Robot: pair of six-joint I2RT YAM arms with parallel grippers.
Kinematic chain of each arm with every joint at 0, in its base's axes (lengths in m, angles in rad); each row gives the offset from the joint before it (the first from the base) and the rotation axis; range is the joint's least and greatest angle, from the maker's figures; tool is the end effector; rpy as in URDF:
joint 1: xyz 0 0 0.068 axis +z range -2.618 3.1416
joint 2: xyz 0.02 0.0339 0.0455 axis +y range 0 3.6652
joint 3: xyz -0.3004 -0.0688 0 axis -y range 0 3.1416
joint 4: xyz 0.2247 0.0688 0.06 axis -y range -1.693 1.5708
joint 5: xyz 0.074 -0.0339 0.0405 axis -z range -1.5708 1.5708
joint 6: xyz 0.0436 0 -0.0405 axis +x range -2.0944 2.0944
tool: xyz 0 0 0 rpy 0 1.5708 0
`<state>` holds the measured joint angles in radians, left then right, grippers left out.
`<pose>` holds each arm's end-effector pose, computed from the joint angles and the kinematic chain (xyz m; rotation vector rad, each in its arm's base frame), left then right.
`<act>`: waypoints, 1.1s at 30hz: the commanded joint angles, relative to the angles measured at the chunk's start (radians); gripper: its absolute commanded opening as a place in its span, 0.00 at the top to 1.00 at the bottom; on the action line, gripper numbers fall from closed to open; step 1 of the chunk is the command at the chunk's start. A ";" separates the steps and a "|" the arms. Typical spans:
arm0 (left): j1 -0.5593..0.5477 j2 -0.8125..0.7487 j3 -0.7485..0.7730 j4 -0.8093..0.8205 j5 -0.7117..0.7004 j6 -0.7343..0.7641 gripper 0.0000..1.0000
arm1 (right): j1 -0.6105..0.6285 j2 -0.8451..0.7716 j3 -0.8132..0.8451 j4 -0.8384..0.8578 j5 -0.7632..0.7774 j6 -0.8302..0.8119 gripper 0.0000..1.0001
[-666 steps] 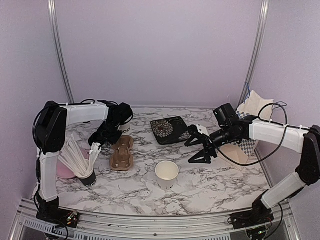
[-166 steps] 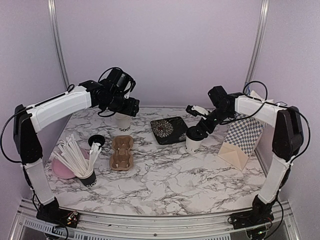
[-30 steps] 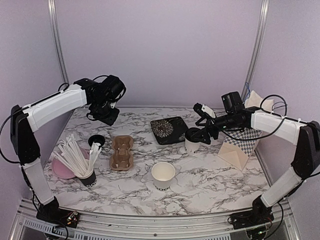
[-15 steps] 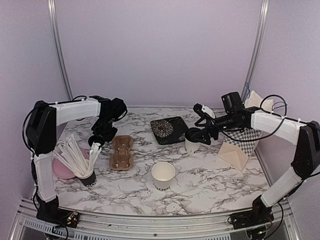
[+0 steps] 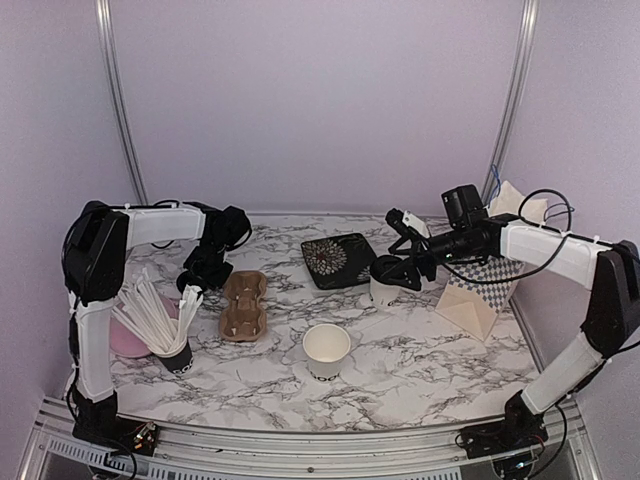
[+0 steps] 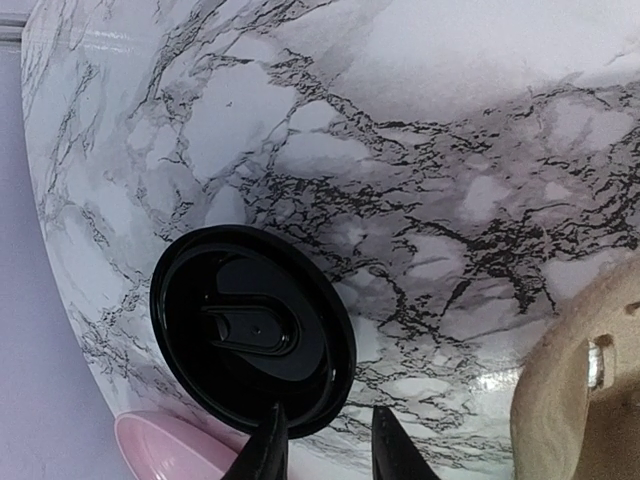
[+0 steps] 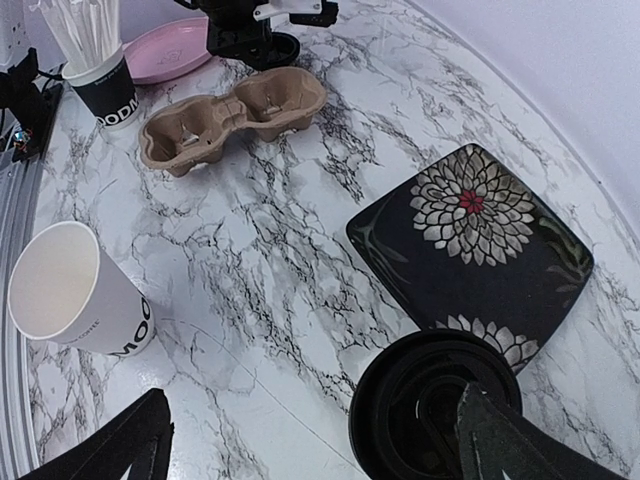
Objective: Pack the takeout coffee
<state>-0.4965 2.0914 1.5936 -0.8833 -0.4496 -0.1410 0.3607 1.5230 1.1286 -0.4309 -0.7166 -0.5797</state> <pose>0.3755 -0.1819 0.2083 0.4315 2.7438 0.5202 0.2787 0.1357 0.3041 -1.3030 1.8423 0.7357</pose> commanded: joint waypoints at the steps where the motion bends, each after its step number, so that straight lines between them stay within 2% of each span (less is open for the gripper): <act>1: 0.009 0.025 -0.015 0.025 -0.006 0.016 0.71 | 0.003 0.017 0.000 -0.027 -0.018 -0.017 0.04; 16: 0.009 0.085 -0.013 0.029 -0.088 0.031 0.82 | 0.003 0.032 0.005 -0.042 -0.020 -0.031 0.05; 22: 0.009 0.084 -0.017 0.027 -0.112 0.034 0.89 | 0.003 0.042 0.010 -0.053 -0.021 -0.035 0.05; 30: -0.021 -0.060 -0.015 -0.006 -0.142 0.036 0.93 | 0.003 0.034 0.012 -0.051 -0.033 -0.024 0.05; 33: -0.055 -0.157 0.028 -0.030 -0.087 0.027 0.94 | 0.003 0.030 0.023 -0.053 -0.035 -0.011 0.05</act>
<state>-0.5091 2.0945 1.5730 -0.8673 -0.5598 -0.1051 0.3607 1.5558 1.1286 -0.4732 -0.7300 -0.6025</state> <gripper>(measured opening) 0.094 0.946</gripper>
